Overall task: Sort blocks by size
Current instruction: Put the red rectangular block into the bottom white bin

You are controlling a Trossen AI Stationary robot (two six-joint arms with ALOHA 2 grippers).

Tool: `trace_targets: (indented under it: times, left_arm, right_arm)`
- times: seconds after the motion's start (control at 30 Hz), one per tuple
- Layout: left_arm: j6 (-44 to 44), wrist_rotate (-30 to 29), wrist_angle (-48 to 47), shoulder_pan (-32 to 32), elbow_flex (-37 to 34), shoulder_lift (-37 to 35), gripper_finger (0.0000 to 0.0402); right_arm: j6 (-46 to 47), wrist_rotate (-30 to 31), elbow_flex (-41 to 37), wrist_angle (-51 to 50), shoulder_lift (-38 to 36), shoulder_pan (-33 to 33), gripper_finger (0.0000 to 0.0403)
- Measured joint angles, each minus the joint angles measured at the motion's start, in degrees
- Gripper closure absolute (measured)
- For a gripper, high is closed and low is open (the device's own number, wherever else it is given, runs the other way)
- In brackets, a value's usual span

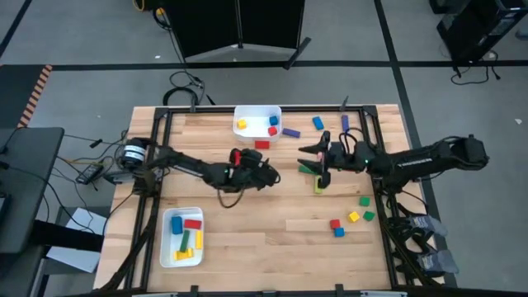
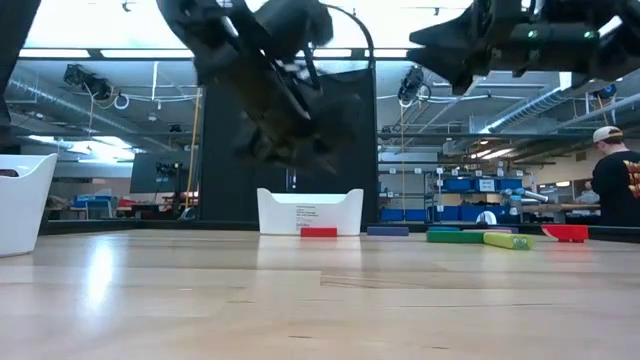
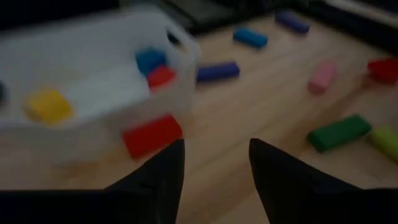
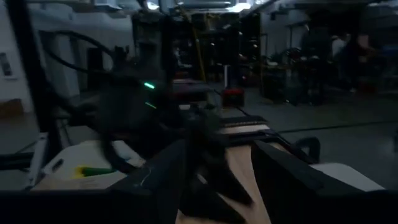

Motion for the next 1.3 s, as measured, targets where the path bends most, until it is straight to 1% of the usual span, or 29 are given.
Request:
trace_targets:
  times: [0.07,0.17,0.37,0.53,0.6,0.7,0.87,1.03,1.13,1.3]
  left_arm:
    - [-3.0,3.3,0.0,1.3,0.8,2.0,0.0205]
    - [-6.9,4.9,-0.2,2.7,1.0,3.6,0.0181]
    - [-7.9,5.1,-0.3,4.6,1.0,3.7,0.0099]
    - [-7.9,5.1,0.2,6.8,1.0,4.4,0.0026]
    - [-7.9,5.8,0.4,7.3,1.0,4.7,0.0008]
    - [-8.0,7.9,-0.8,7.9,1.0,5.0,0.0010]
    - [-7.9,8.2,-0.3,7.9,1.0,5.0,0.0015]
    - [-7.9,11.1,5.1,7.5,1.0,5.0,0.0015]
    - [-7.9,11.3,8.2,7.4,1.0,4.9,0.0015]
    - [-7.9,11.2,9.7,7.5,1.0,4.9,0.0016]
  right_arm:
    - [-0.8,1.9,0.0,0.0,-0.5,2.0,0.0208]
    - [-1.2,3.1,0.0,0.0,-0.6,4.5,0.0208]
    - [-3.6,5.7,0.0,2.2,-0.6,6.8,0.0210]
    - [-6.1,5.8,0.0,6.4,-0.6,7.4,0.0210]
    - [-6.7,5.8,0.0,7.6,-0.6,7.4,0.0209]
    - [-6.8,5.8,0.0,7.1,-0.6,7.3,0.0211]
    - [-6.8,5.8,0.0,7.3,-0.6,7.3,0.0213]
    - [-6.7,5.7,0.0,7.3,-0.6,7.3,0.0213]
    - [-6.7,5.7,0.0,7.3,-0.6,7.3,0.0213]
    - [-6.6,5.5,0.0,7.3,-0.6,7.3,0.0215]
